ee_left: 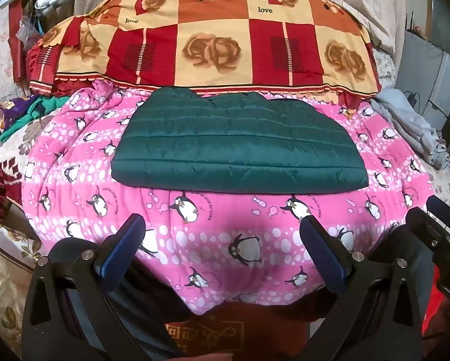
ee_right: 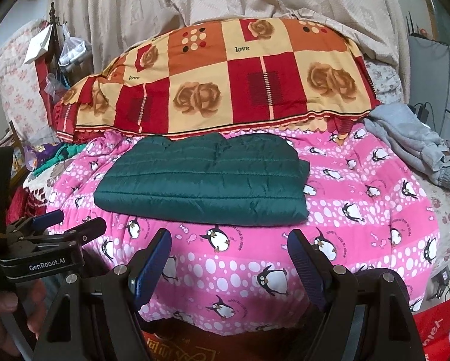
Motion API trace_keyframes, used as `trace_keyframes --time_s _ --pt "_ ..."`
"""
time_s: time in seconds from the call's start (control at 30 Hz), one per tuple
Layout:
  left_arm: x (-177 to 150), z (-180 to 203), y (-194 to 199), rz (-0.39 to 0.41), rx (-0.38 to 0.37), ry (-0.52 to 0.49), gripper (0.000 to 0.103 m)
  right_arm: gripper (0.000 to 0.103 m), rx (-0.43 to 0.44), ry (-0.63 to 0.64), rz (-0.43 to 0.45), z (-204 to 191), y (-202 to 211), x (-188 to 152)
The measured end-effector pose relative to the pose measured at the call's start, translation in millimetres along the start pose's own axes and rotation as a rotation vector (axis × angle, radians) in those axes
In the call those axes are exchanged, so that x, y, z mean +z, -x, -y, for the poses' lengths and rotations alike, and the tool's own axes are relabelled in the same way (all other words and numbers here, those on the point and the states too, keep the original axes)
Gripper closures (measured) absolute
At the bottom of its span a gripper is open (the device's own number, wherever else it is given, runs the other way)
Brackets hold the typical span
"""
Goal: Fold large clothes
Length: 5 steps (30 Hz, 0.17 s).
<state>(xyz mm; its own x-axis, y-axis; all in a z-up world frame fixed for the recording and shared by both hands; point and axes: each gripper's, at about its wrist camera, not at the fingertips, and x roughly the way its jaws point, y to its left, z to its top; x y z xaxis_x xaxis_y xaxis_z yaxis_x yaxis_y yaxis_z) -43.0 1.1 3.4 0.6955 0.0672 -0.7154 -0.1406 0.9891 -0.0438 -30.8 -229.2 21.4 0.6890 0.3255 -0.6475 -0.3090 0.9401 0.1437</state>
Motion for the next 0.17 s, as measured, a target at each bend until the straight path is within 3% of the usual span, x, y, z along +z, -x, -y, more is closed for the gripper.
trace_keyframes --time_s 0.17 --pt "-2.1 0.6 2.7 0.021 0.029 -0.020 0.000 0.026 0.003 0.000 -0.004 0.2 -2.1 -0.9"
